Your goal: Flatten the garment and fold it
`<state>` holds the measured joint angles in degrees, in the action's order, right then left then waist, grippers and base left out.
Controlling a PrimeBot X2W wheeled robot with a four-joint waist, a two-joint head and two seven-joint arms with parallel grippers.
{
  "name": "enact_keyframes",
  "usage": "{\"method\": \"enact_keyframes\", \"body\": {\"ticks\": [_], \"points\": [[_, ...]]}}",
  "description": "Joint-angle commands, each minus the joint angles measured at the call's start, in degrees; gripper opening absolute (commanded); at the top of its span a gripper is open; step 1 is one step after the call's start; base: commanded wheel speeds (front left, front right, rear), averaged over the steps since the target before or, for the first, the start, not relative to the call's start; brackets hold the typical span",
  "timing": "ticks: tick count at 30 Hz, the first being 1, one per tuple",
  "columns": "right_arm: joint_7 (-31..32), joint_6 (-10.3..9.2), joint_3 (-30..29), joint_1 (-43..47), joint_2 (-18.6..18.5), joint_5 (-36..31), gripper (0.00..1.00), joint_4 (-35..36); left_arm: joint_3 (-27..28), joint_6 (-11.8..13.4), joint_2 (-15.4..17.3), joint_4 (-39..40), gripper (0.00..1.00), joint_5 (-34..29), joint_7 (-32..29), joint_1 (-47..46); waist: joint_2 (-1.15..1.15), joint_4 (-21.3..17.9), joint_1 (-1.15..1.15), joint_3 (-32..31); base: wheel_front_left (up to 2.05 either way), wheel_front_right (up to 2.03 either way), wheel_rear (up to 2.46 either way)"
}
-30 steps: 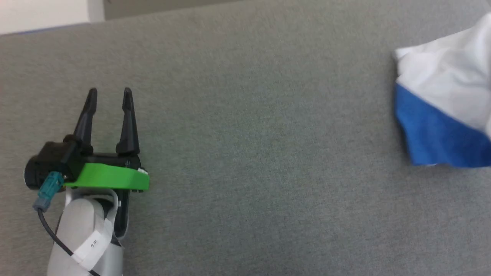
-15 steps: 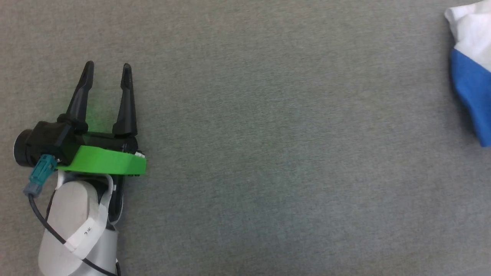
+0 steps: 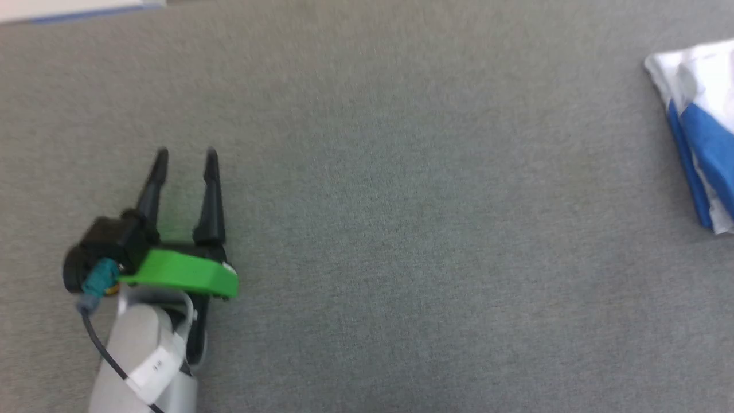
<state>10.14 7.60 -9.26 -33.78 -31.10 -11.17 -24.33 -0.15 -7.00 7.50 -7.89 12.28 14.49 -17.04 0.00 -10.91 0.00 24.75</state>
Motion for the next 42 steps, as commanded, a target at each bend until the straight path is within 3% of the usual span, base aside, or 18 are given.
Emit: {"method": "enact_keyframes", "body": {"ticks": [1, 9, 20, 31, 42], "points": [[-1.4, -0.11, -0.55, 1.63, 1.01, 1.04, 1.0, 1.6, 0.0, 0.15, -0.44, -0.71, 1.0, 0.43, 0.43, 1.52, 0.0, 2.01, 0.0, -8.71, 0.0, 0.0, 0.0], [-7.67, -0.11, -3.87, 11.87, 8.85, 8.29, 1.0, 12.84, -0.36, 0.14, -2.28, -2.56, 1.0, 1.13, 0.5, 6.17, 0.0, 6.44, 0.0, -18.36, 0.0, 0.0, 0.0], [-15.15, -0.11, -2.28, 28.14, 22.54, 14.71, 1.0, 27.3, -2.23, 0.16, -3.76, -3.58, 1.0, 1.17, 0.51, 9.37, 0.0, 12.29, 0.0, -24.15, 0.0, 0.0, 0.0], [-19.75, -0.11, 2.82, 35.62, 27.56, 12.87, 1.0, 25.45, -4.21, 0.04, -4.23, -6.18, 1.0, 0.84, 0.51, 11.0, 0.0, 14.8, 0.0, -26.07, 0.0, 0.0, 0.0], [-22.11, -0.11, 2.47, 38.34, 28.2, 14.34, 1.0, 22.28, -5.34, 0.25, -4.5, -6.64, 1.0, 0.63, 0.51, 12.16, 0.0, 15.61, 0.0, -26.43, 0.0, 0.0, 0.0]]}}
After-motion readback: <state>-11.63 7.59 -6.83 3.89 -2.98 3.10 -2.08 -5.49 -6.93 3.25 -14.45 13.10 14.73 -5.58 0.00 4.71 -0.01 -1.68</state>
